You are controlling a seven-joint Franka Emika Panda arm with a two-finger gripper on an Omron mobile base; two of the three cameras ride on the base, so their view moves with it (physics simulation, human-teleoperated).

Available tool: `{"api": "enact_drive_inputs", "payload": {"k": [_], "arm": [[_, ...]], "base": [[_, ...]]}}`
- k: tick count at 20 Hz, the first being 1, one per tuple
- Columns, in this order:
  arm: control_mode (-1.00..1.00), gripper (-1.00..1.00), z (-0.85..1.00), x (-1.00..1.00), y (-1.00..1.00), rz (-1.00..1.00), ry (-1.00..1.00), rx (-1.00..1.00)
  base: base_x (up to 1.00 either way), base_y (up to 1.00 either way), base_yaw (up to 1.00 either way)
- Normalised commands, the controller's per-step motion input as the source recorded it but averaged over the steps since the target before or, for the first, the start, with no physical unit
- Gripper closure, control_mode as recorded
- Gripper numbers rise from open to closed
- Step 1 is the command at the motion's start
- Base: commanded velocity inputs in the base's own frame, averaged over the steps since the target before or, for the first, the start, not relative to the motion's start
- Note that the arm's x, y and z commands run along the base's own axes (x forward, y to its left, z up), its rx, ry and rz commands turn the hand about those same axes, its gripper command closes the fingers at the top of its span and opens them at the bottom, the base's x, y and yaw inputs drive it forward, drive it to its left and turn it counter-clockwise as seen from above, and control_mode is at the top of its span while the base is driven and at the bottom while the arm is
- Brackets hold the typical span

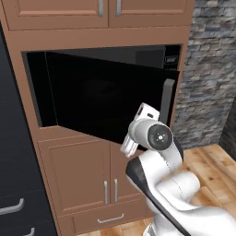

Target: Remove the banana from the bowl and place it on the small plate. Then place the bowl with only the fish in the microwave, close the door, and press the start button to microwave the fish.

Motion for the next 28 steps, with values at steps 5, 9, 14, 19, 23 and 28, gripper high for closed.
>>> {"api": "enact_drive_inputs", "payload": {"k": [5,9,14,19,23,28], "arm": [[-1.0,-1.0,0.0,0.49,-0.06,0.0,0.0,0.0],[-1.0,-1.0,0.0,0.54,-0.01,0.0,0.0,0.0],[-1.0,-1.0,0.0,0.5,-0.02,0.0,0.0,0.01],[-1.0,-1.0,0.0,0.44,-0.02,0.0,0.0,0.02],[-1.0,-1.0,0.0,0.46,-0.04,0.0,0.0,0.03],[-1.0,-1.0,0.0,0.54,-0.01,0.0,0.0,0.03]], "base": [[0.0,0.0,0.0],[0.0,0.0,0.0],[0.0,0.0,0.0],[0.0,0.0,0.0],[0.0,0.0,0.0],[0.0,0.0,0.0]]}}
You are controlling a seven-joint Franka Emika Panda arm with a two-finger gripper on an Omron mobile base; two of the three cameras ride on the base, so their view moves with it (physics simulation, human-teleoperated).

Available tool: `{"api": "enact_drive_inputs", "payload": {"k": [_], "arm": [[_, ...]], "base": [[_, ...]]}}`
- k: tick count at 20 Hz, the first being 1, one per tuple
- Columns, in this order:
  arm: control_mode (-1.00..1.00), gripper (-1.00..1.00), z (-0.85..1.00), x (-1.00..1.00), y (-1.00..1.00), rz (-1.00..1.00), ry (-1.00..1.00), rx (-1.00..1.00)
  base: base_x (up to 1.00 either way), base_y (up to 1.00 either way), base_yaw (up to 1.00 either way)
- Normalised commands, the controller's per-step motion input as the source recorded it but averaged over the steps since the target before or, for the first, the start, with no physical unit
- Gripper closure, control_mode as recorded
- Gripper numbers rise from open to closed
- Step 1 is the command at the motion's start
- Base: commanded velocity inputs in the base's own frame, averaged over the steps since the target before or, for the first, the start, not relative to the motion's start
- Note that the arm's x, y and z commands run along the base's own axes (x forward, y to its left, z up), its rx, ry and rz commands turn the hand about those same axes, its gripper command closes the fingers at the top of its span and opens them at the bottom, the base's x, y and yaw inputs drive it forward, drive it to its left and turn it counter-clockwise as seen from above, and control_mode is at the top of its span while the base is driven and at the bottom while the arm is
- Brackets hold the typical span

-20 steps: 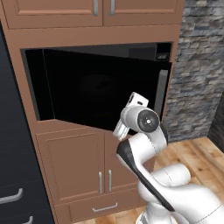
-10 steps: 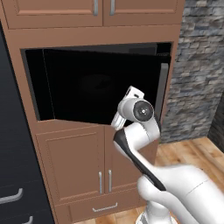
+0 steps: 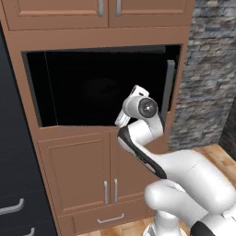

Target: Remove the banana from the bowl and place it on the small plate. Then place the bowl with only the fish in the microwave, close the door, and press the start button to microwave the fish.

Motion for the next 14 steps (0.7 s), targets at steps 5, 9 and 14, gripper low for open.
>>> {"api": "enact_drive_inputs", "payload": {"k": [5,9,14], "arm": [[-1.0,-1.0,0.0,0.57,-0.01,0.0,0.0,0.03],[-1.0,-1.0,0.0,0.52,-0.04,0.0,-0.01,0.04],[-1.0,-1.0,0.0,0.48,-0.01,0.0,-0.01,0.04]], "base": [[0.0,0.0,0.0],[0.0,0.0,0.0],[0.0,0.0,0.0]]}}
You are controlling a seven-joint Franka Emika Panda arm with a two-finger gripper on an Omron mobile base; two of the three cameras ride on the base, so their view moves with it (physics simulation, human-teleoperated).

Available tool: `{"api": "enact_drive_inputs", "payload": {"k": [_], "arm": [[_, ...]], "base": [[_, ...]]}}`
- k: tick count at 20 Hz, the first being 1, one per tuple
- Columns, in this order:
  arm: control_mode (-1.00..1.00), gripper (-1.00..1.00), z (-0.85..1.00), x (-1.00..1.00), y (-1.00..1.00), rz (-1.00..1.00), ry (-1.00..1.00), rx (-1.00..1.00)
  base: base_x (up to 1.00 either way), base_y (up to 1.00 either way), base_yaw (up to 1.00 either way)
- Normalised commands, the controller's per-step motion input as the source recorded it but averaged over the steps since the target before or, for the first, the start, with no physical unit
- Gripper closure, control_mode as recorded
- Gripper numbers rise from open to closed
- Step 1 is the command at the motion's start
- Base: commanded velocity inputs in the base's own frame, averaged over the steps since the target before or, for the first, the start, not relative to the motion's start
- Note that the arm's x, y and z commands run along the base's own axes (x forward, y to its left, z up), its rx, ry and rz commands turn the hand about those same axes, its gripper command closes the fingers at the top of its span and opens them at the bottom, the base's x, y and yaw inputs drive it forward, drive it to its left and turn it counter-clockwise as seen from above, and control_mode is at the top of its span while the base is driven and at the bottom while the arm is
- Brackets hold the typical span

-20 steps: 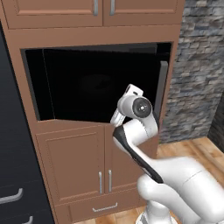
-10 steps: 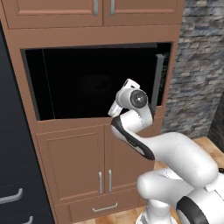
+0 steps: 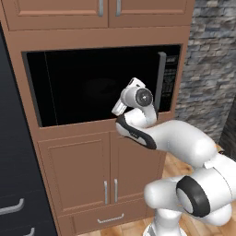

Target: Remove the banana from the bowl and place it on the small plate. Then place the bowl with only the fish in the microwave, close the door, and press the start button to microwave the fish.

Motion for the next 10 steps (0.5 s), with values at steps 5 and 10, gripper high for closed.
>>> {"api": "enact_drive_inputs", "payload": {"k": [5,10], "arm": [[-1.0,-1.0,0.0,0.45,0.0,0.0,-0.01,0.04],[-1.0,-1.0,0.0,0.1,-0.05,0.0,-0.05,0.02]], "base": [[0.0,0.0,0.0],[0.0,0.0,0.0]]}}
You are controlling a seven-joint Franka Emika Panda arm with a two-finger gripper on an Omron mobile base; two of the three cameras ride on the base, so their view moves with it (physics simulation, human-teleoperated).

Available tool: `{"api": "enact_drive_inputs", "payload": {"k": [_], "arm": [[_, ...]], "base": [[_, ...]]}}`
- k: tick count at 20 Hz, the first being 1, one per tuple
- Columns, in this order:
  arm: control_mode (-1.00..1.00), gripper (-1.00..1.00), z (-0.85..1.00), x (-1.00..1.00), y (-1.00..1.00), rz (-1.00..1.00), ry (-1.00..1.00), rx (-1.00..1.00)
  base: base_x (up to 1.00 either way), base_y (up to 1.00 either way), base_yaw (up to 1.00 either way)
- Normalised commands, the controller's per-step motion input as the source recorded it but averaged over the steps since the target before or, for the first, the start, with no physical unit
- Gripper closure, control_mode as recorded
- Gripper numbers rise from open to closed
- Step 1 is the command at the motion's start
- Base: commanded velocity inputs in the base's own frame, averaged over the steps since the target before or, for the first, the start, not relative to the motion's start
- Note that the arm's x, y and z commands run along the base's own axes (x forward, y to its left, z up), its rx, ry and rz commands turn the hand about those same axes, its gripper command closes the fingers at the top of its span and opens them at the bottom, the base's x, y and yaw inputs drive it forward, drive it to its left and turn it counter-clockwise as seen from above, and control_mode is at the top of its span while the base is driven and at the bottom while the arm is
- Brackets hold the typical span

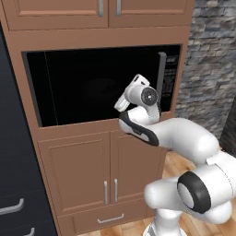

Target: Remove the banana from the bowl and place it on the small plate. Then place the bowl with only the fish in the microwave, close the door, and press the start button to microwave the fish.

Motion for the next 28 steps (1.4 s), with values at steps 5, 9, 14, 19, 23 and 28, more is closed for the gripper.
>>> {"api": "enact_drive_inputs", "payload": {"k": [5,9,14,19,23,28], "arm": [[-1.0,-1.0,0.07,-0.78,-0.39,0.0,-0.11,0.01],[-1.0,-1.0,0.02,-0.99,-0.58,0.0,-0.02,0.03],[-1.0,-1.0,0.0,-0.89,-0.81,0.05,0.0,0.0],[-1.0,-1.0,0.0,-0.45,-0.87,0.13,0.0,0.0],[-1.0,-1.0,-0.03,-0.02,-0.57,0.18,0.0,0.0],[-1.0,-1.0,-0.13,0.11,-0.28,0.18,0.0,0.0]], "base": [[0.0,0.0,0.0],[0.0,0.0,0.0],[0.0,0.0,0.0],[0.0,0.0,0.0],[0.0,0.0,0.0],[0.0,0.0,0.0]]}}
